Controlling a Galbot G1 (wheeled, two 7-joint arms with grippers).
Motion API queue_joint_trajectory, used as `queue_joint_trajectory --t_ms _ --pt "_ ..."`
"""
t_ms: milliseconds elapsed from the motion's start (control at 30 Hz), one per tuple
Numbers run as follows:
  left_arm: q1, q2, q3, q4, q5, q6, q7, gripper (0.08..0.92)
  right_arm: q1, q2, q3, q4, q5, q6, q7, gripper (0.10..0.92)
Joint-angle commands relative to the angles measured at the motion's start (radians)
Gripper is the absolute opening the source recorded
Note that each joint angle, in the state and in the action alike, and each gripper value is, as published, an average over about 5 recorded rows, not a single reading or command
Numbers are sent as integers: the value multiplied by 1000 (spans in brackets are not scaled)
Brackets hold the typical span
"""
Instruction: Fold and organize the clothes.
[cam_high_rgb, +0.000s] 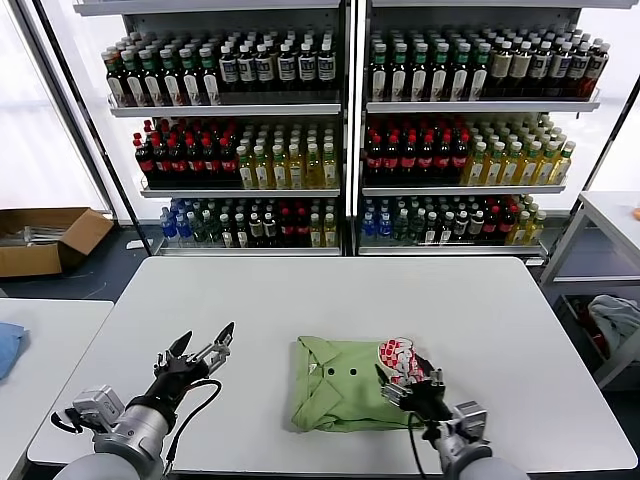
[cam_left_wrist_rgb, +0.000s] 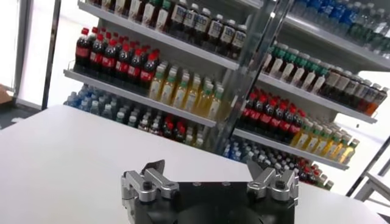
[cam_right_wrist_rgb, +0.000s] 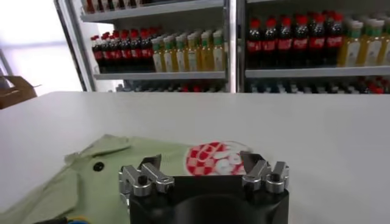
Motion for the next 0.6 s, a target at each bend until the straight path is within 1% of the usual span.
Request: queue_joint_trajectory --t_ms 33,100,167,300,400,500,600 --pt "26 -23 0 -2 24 -1 11 823 139 137 -213 -206 -117 -43 146 814" --pt "28 -29 2 -1 25 -2 13 823 127 131 -205 -202 -107 -46 161 821" --pt "23 -32 4 3 24 -2 14 823 112 119 -195 -162 -93 -31 161 822" --pt "12 -31 8 6 24 -2 16 823 78 87 -154 -1 -43 17 153 823" --pt "5 -28 4 13 28 -2 27 823 51 57 -88 112 2 55 120 823" --pt "-2 -28 -1 25 52 -6 55 823 15 31 23 174 6 88 61 823" --pt "-7 -28 -8 42 108 -25 106 823 -31 19 161 186 9 110 15 823"
